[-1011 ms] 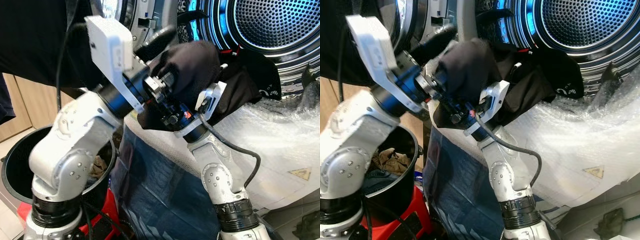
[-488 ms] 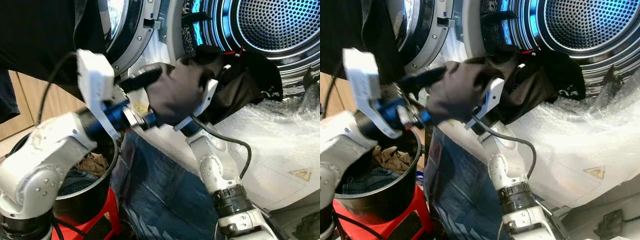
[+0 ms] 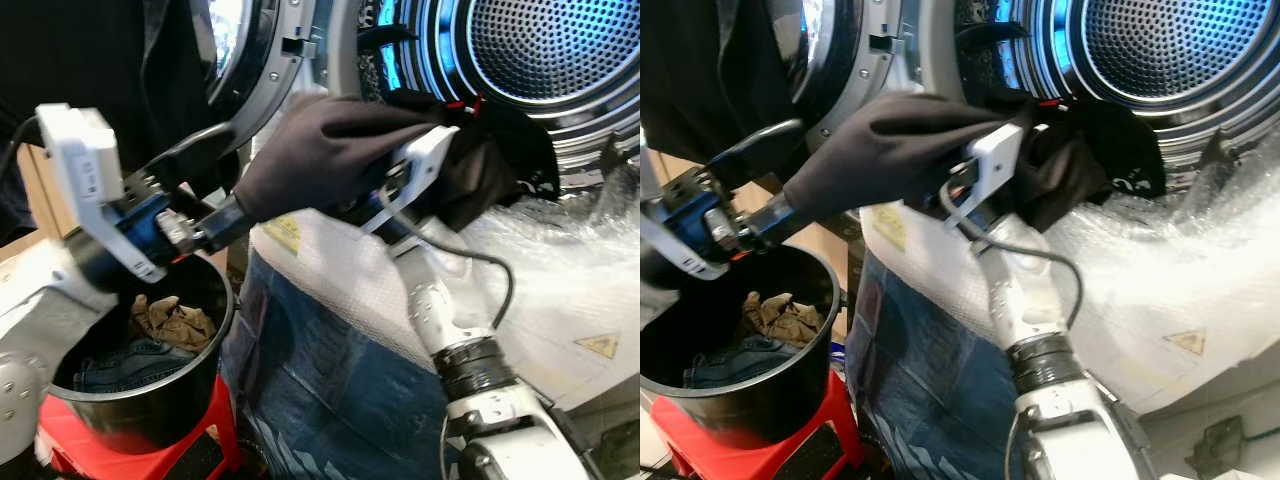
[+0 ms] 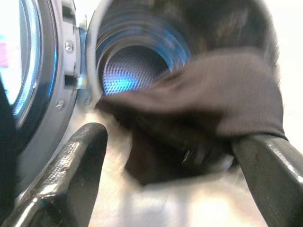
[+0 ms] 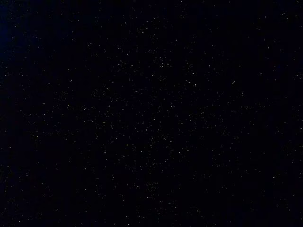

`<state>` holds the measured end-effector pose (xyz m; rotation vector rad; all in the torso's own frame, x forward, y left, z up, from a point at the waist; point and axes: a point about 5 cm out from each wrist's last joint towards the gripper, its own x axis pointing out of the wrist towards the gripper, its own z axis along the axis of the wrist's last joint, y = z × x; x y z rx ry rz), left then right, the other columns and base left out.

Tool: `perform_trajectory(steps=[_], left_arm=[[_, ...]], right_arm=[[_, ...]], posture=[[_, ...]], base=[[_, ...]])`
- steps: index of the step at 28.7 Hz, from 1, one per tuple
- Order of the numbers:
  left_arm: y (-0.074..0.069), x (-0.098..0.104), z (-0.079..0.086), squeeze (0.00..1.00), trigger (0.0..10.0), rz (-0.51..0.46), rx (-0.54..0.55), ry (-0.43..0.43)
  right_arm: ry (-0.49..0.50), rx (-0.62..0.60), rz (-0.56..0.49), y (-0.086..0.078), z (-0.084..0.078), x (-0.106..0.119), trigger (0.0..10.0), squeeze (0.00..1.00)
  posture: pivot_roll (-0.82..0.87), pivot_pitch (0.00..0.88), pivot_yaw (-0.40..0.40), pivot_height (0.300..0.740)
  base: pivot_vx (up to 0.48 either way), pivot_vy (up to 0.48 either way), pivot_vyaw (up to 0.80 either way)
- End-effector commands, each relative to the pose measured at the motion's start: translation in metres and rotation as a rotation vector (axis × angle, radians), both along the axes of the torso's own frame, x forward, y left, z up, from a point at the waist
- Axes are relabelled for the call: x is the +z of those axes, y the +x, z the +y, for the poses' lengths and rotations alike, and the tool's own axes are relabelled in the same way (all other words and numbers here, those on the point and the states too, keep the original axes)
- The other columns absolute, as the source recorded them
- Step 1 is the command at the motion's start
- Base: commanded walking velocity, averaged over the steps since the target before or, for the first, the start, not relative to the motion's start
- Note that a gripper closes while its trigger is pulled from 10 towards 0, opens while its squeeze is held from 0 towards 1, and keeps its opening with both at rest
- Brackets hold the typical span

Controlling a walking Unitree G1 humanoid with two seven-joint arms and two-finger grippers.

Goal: Clothes washing

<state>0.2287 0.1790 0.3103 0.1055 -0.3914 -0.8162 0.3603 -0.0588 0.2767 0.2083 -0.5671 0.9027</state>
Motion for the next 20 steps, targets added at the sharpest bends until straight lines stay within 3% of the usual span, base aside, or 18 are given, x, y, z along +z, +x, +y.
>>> perform_trajectory(steps=[1,3,4,5,7,10,11,12,14,17,20], left_arm=[[0.000,-0.006,-0.004,1.00,10.0,0.023,0.007,0.061],[0.010,-0.021,0.004,1.00,10.0,0.088,0.106,0.105],[0.017,-0.029,0.008,0.10,10.0,0.105,0.175,0.144],[0.023,-0.036,0.013,0.00,10.0,0.114,0.244,0.164],[0.030,-0.045,0.019,0.00,10.0,0.118,0.324,0.152],[0.042,-0.057,0.026,0.00,10.0,0.129,0.451,0.068],[0.050,-0.066,0.036,0.00,10.0,0.119,0.587,0.127],[0.051,-0.068,0.039,0.00,10.0,0.108,0.625,0.150],[0.051,-0.076,0.050,0.00,10.0,0.160,0.730,0.041],[0.051,-0.082,0.054,0.00,10.0,0.165,0.795,-0.021],[0.054,-0.096,0.064,0.00,10.0,0.219,0.969,-0.006]], right_arm=[[0.002,-0.032,-0.026,0.003,-0.008,0.007,10.0,0.00],[-0.005,-0.047,-0.035,0.005,-0.010,0.009,10.0,0.00],[-0.013,-0.051,-0.043,0.006,-0.010,0.010,10.0,0.00],[-0.019,-0.054,-0.050,0.007,-0.010,0.012,10.0,0.00],[-0.022,-0.058,-0.063,0.008,-0.012,0.016,10.0,0.00],[-0.066,-0.060,-0.116,0.008,-0.012,0.024,10.0,0.00],[-0.085,-0.058,-0.141,0.007,-0.014,0.029,10.0,0.00],[-0.084,-0.056,-0.144,0.008,-0.014,0.030,10.0,0.00],[-0.082,-0.080,-0.164,0.011,-0.018,0.040,10.0,0.00],[-0.084,-0.099,-0.177,0.013,-0.020,0.046,10.0,0.00],[-0.083,-0.144,-0.193,0.017,-0.022,0.059,10.0,0.00]], posture=[[0.31,0.024,-0.204,0.740],[0.30,0.017,-0.204,0.740],[0.31,0.016,-0.205,0.740],[0.31,0.013,-0.204,0.740],[0.30,0.011,-0.203,0.740],[0.30,0.006,-0.202,0.740],[0.30,0.003,-0.198,0.740],[0.30,0.003,-0.197,0.740],[0.29,0.000,-0.191,0.740],[0.29,0.000,-0.190,0.740],[0.29,0.000,-0.191,0.740]], base=[[0.000,0.000,0.00],[0.000,0.000,0.00],[0.000,0.000,0.00],[0.000,0.000,0.00],[0.000,0.000,0.00],[0.000,0.000,0.00],[0.000,0.000,0.00],[0.000,0.000,0.00],[0.000,0.000,0.00],[0.000,0.000,0.00],[0.000,0.000,0.00]])
